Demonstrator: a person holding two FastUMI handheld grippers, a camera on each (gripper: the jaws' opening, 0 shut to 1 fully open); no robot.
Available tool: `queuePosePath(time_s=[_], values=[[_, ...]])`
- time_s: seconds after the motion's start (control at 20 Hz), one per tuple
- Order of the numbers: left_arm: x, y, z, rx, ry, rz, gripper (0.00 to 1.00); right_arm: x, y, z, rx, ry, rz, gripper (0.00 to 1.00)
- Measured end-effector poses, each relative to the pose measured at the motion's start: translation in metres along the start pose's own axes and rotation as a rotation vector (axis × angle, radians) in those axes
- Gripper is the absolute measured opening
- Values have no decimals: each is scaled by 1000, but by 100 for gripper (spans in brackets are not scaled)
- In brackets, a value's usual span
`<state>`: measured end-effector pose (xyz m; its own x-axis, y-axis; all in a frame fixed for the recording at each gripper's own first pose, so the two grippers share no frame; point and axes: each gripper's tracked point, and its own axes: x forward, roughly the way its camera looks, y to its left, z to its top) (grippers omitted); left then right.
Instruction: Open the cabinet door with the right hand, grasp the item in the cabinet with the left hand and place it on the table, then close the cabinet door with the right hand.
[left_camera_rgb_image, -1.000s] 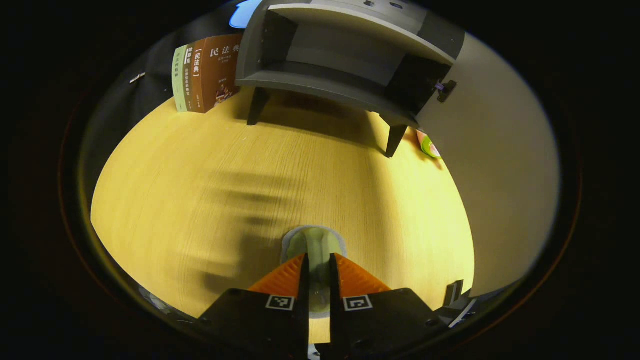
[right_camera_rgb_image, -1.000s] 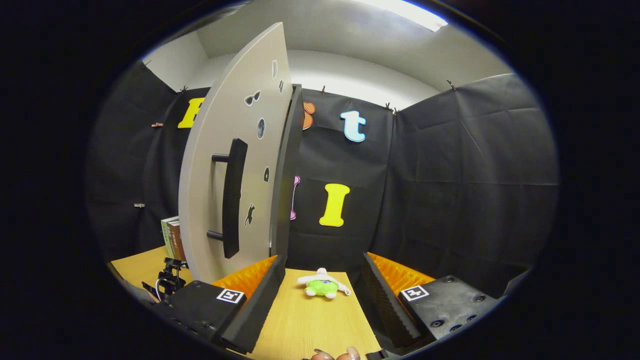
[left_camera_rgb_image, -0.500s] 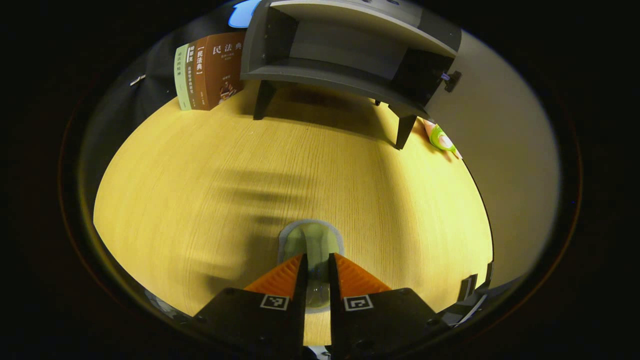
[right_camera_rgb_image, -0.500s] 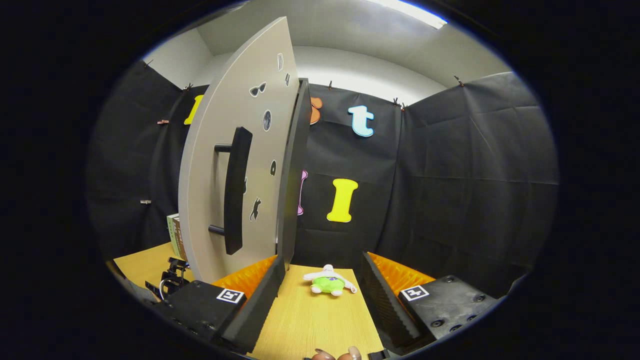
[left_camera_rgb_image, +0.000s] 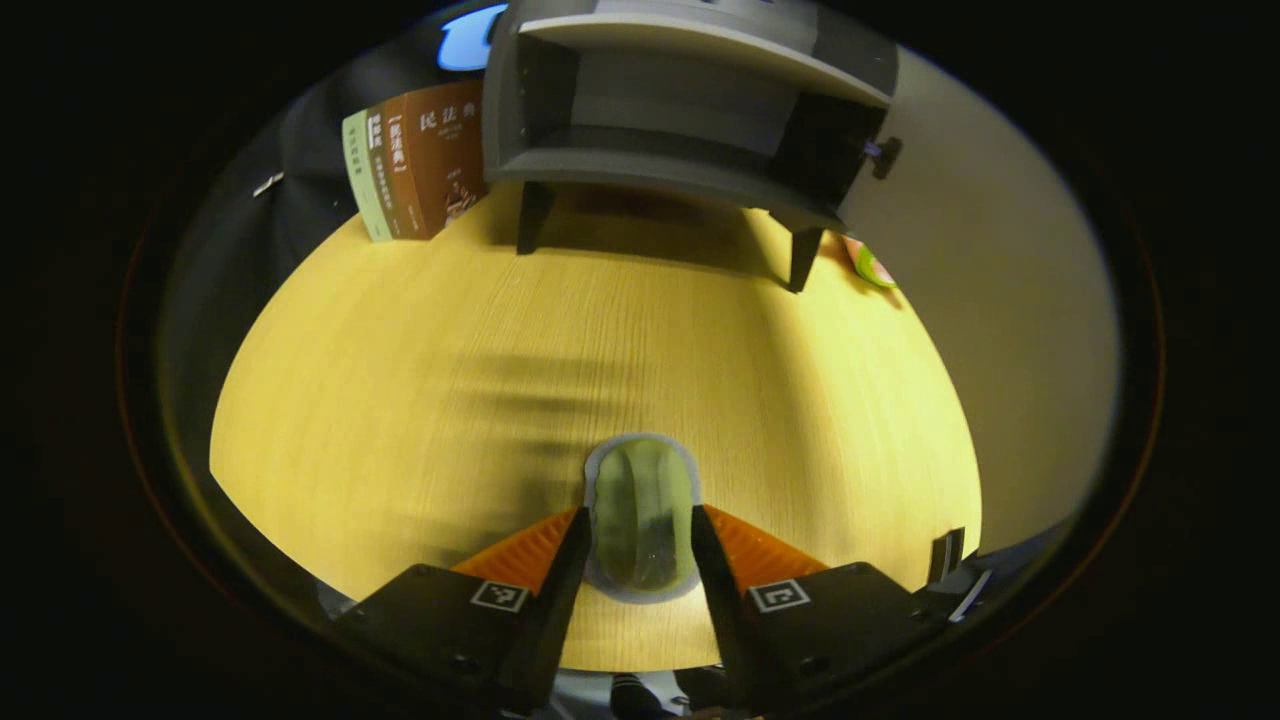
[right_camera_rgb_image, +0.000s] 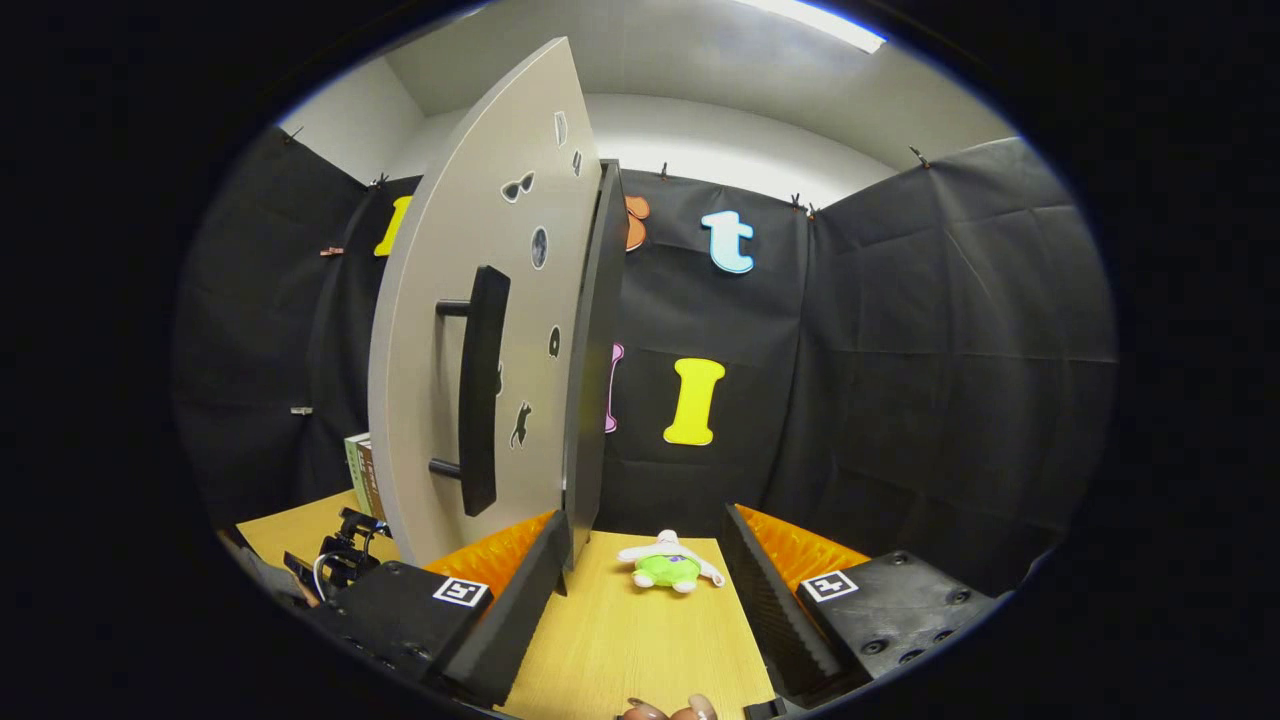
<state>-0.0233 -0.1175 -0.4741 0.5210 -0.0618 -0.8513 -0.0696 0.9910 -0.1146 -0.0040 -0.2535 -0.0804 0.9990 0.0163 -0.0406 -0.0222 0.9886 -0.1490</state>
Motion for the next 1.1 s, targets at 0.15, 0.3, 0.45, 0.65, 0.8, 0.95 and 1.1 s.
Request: queuePosePath(time_s=[0.15, 0.3, 0.45, 0.65, 0.8, 0.95, 1.1], values=[[-53, -8, 42, 72, -184, -28, 69, 0, 19, 8, 83, 4, 89, 97], [-137, -15, 94, 71, -405, -82, 70, -1, 36, 27, 151, -29, 169, 97], [-218, -9, 138, 93, -598, -81, 70, -5, 52, 36, 141, -63, 226, 97], [-318, -15, 179, 162, -850, -62, 70, -7, 73, 35, 134, -57, 305, 100], [-370, -20, 179, 199, -971, -42, 66, -5, 81, 35, 140, -52, 347, 95], [-392, -25, 174, 167, -1015, -63, 74, -3, 90, 33, 163, -37, 394, 95], [-404, -18, 170, 162, -1037, -42, 70, 0, 106, 35, 152, -35, 436, 95]])
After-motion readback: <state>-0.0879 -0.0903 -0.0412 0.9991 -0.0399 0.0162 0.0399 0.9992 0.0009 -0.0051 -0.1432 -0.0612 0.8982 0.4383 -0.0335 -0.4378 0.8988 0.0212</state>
